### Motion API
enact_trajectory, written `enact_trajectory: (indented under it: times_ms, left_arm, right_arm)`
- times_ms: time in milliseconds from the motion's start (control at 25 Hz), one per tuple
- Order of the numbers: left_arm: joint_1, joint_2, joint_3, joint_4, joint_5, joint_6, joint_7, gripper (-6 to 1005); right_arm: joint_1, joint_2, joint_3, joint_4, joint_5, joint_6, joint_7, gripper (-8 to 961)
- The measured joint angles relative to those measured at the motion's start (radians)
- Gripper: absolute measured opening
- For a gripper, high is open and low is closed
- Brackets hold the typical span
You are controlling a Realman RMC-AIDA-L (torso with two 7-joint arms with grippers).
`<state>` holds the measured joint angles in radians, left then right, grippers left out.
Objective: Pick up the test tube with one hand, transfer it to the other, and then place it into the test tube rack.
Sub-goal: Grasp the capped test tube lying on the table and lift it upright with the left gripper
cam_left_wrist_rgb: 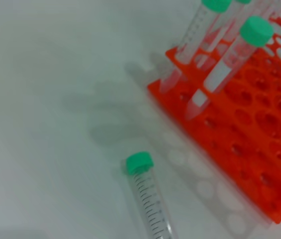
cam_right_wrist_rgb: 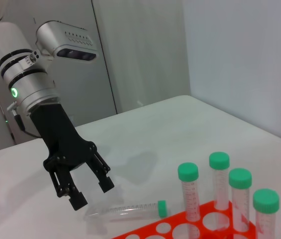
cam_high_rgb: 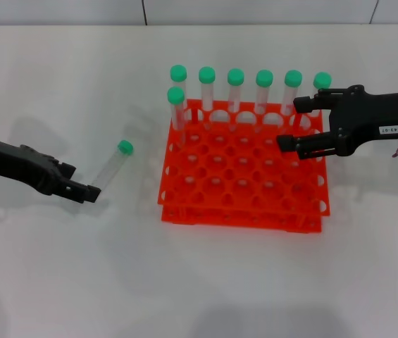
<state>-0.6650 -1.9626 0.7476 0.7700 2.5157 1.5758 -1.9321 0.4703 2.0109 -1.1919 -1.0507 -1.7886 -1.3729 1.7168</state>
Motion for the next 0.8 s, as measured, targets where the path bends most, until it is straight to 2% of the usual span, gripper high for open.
enact_trajectory:
  times_ms: [800]
  left_arm:
    - [-0.081, 0.003, 0.004, -0.031, 0.158, -0.025, -0.079, 874]
  right_arm:
    - [0.001, 0.003, -0.005, 0.014, 0.01, 0.0, -0.017, 843]
